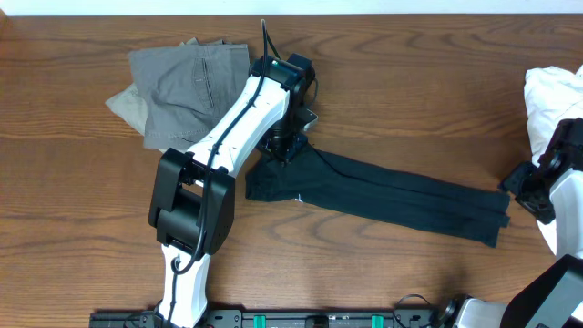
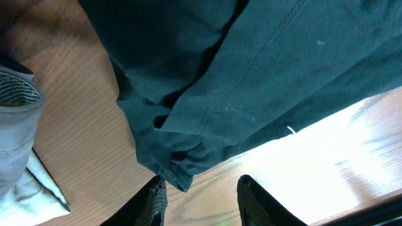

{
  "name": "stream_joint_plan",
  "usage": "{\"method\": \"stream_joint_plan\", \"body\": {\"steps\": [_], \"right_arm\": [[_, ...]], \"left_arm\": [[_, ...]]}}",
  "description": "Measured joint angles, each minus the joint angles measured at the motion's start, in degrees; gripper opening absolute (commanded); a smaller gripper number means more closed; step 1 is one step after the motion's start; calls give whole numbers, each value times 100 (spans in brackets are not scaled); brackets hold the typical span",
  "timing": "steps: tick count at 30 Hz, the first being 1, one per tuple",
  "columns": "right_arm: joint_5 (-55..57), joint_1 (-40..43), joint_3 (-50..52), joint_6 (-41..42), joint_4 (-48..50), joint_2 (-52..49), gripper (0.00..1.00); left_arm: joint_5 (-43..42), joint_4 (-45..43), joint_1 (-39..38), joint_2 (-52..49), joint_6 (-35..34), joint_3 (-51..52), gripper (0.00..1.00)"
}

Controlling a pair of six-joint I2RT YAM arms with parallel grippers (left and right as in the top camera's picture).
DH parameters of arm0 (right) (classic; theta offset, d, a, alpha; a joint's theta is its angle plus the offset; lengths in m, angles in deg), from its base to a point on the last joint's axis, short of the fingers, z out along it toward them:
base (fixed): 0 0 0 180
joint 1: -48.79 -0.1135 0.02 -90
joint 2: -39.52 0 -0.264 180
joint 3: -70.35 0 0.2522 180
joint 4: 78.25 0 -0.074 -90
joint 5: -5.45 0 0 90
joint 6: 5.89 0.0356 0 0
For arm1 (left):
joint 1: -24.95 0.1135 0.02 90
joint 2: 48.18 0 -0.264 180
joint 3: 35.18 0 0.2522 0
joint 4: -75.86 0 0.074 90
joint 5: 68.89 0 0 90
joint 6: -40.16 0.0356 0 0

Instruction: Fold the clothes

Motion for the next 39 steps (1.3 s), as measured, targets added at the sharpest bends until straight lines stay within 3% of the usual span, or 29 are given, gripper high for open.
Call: {"method": "stream_joint_plan", "body": {"steps": [10, 18, 20, 22, 23, 29, 39], "right_arm": [[-713, 85, 780, -155, 728, -20, 77], [-1370, 651, 820, -348, 588, -33, 81], [-1598, 828, 822, -400, 588, -33, 81], [-1784, 977, 822, -431, 568, -33, 82], [-1832, 1023, 822, -439, 542, -33, 83], [-2028, 1202, 824, -501, 271, -33, 85], [-2107, 1202, 892, -584, 210, -33, 86]], "left_arm": [[13, -79, 0, 133, -247, -367, 41], [11, -400, 234, 1211, -745, -393, 48], [9, -422, 431, 1554, -863, -422, 56], [17, -428, 629, 1836, -929, -452, 77], [22, -424, 723, 1965, -960, -470, 83], [31, -424, 1003, 2490, -1082, -481, 86], [31, -420, 997, 2509, -1082, -481, 87]]}}
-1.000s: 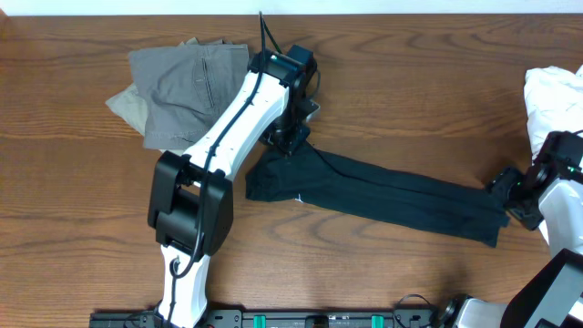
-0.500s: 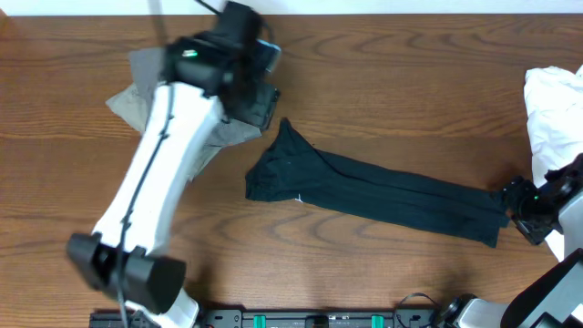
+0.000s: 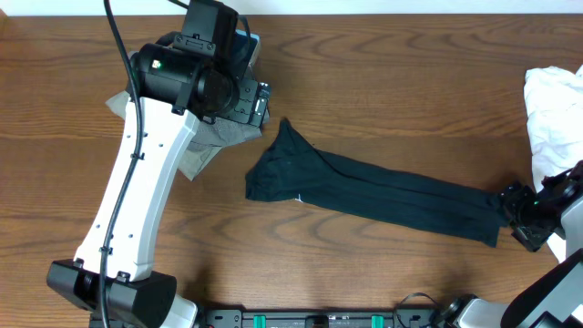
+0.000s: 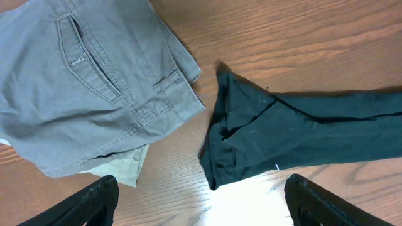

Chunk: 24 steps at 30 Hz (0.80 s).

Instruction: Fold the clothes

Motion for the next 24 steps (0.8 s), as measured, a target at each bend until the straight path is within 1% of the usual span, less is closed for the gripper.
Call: {"method": "stream_joint_plan", "body": {"steps": [14, 24], "right_arm": [[-26, 0, 131, -44, 39, -2, 88], [-118, 0, 177, -118, 35, -2, 88]], "left_arm": [[0, 66, 0, 0, 0, 0, 87], [0, 79, 0, 0, 0, 0, 87]]}}
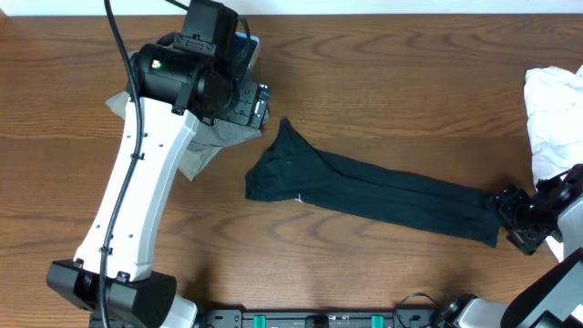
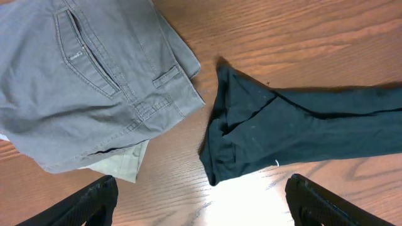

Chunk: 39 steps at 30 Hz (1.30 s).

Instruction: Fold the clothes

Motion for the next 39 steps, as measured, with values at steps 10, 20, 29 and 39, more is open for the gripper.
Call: {"method": "stream_joint_plan", "body": {"steps": [10, 20, 29, 39], "right_arm": [[-2, 0, 0, -31, -42, 0, 88], [-11, 0, 0, -37, -42, 0, 88], [-17, 0, 157, -149, 264, 0, 86], [-2, -258, 809, -289, 1185, 114, 82]], "left_arm": [[0, 59, 0, 0, -85, 0, 87], [0, 72, 0, 0, -127, 0, 87], [0, 70, 0, 0, -127, 0, 88], [0, 72, 0, 0, -127, 0, 88]]}}
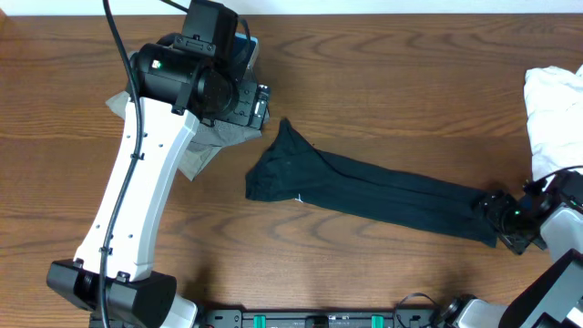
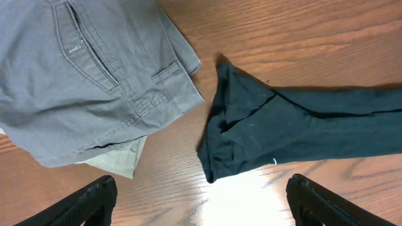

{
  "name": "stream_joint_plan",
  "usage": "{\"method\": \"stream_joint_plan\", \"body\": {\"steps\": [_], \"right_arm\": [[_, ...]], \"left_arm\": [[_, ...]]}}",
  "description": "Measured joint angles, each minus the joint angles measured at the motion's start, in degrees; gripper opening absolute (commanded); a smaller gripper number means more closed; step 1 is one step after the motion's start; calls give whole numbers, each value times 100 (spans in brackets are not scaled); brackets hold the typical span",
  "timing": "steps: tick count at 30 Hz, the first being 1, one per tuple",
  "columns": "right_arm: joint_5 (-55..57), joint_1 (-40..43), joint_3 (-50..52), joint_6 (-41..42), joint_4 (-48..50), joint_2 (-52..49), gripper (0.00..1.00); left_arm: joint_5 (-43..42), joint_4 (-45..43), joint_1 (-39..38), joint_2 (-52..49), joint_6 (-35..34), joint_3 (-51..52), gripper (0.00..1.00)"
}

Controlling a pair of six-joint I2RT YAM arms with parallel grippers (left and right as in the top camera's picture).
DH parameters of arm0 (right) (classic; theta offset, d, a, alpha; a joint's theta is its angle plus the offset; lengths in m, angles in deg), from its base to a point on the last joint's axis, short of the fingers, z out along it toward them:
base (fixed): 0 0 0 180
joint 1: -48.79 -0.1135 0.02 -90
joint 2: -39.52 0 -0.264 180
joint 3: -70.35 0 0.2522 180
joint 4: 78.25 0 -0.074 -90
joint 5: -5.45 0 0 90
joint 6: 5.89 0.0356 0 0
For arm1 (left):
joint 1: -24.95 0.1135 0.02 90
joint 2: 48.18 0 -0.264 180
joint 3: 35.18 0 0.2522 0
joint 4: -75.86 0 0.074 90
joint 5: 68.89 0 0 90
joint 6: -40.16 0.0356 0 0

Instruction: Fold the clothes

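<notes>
Black trousers (image 1: pixel 383 196) lie stretched out on the table, waist end at the left (image 2: pixel 239 135), leg ends at the right. My left gripper (image 1: pixel 259 102) hangs high over the edge of the folded grey trousers (image 2: pixel 81 75), wide open and empty (image 2: pixel 201 183), its fingertips (image 2: pixel 94 199) at the bottom corners of the wrist view. My right gripper (image 1: pixel 499 217) sits low at the hem end of the black trousers. Whether it grips the cloth does not show.
Under the grey trousers lies a beige garment (image 2: pixel 119 164). A heap of white clothing (image 1: pixel 551 100) sits at the right edge of the table. The left arm's white link (image 1: pixel 137 200) slants across the left side.
My right gripper has shifted a little to the left, onto the hem end of the black trousers. The left gripper remains high, open and nearly unmoved.
At first my left gripper was low at the waist end of the black trousers, and the right one was off to the right of the hems. Then the left was raised high and wide open beside the grey pile. The right has come closer to the hems at each moment.
</notes>
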Motion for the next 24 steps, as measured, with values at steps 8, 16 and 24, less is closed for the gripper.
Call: {"method": "stream_joint_plan", "body": {"steps": [8, 16, 24], "right_arm": [[98, -35, 107, 2, 470, 37, 65], [-46, -35, 201, 50, 476, -17, 17], [-155, -35, 225, 240, 382, 22, 1]], "left_arm": [[0, 0, 0, 0, 0, 0, 89], [0, 0, 0, 0, -2, 0, 88], [0, 0, 0, 0, 0, 0, 89]]}}
